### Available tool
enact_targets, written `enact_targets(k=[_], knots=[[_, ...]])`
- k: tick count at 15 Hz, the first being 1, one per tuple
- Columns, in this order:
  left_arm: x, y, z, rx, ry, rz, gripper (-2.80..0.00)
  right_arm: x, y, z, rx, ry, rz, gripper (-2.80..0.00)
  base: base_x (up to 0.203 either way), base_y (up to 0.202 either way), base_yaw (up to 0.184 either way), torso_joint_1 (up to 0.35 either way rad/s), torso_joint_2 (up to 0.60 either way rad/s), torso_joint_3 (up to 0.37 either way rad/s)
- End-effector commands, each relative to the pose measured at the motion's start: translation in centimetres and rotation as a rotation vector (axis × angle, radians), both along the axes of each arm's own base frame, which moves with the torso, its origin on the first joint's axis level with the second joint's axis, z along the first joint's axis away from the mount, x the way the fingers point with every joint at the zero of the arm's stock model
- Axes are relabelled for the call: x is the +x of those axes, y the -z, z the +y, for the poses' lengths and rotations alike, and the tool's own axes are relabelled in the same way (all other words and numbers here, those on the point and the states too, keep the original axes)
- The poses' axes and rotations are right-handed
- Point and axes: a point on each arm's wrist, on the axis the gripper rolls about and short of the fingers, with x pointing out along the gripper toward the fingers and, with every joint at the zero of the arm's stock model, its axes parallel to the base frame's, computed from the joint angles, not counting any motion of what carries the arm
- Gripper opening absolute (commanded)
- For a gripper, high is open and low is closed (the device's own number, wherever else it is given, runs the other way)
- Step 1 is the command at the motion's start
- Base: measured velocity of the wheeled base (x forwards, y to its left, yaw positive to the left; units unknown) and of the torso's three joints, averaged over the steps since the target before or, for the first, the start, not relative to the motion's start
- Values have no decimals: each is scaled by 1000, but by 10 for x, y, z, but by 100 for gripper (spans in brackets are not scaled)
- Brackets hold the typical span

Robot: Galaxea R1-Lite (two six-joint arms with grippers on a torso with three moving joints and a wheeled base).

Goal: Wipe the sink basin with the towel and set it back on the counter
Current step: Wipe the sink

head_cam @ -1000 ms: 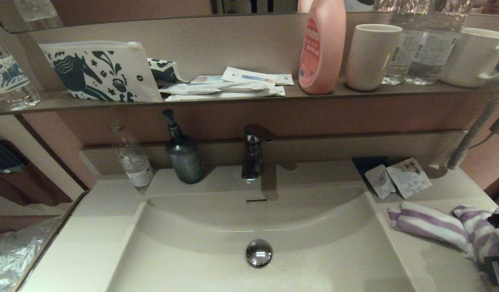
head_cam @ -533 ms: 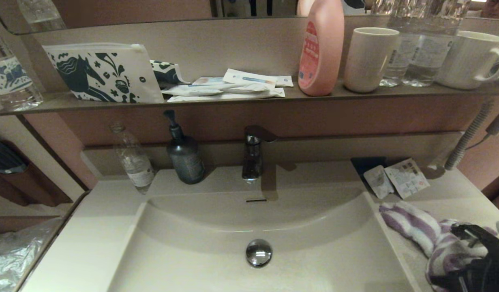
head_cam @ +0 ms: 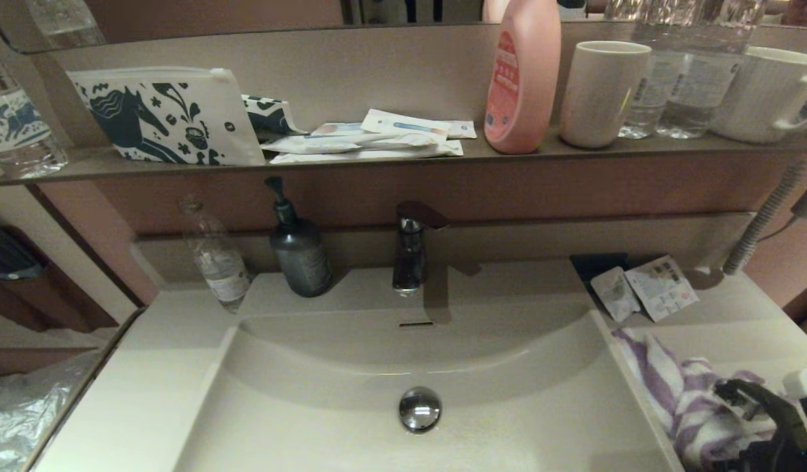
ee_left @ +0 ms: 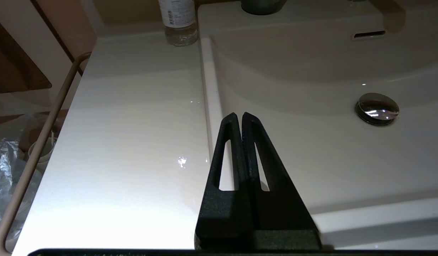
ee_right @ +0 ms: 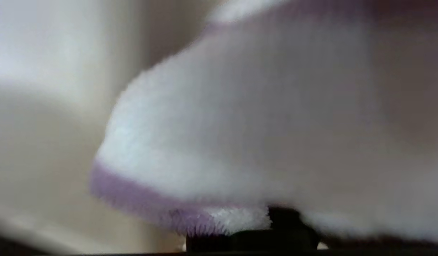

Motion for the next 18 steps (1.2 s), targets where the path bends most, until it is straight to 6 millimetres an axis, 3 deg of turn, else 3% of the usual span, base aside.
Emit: enact_targets(k=[1,4,6,10,13,14,18], knots=[[0,0,0,0,0,2,-280,15,-23,-27,-33,135,-139,-280,0,0,0,0,0,0],[0,0,0,0,0,2,-280,34,-45,-64,-123,271,-234,-280,0,0,0,0,0,0],[0,0,0,0,0,2,-280,42,-50,-76,-145,301,-247,-280,0,0,0,0,0,0],[0,0,0,0,0,2,-280,45,-64,-66,-136,280,-298,-280,0,0,0,0,0,0],[0,0,0,0,0,2,-280,43,-67,-45,-89,245,-273,-280,0,0,0,0,0,0],[0,0,0,0,0,2,-280,44,-69,-38,-72,263,-266,0,0,0,0,0,0,0],[0,0,0,0,0,2,-280,61,-94,-39,-115,401,-289,0,0,0,0,0,0,0]])
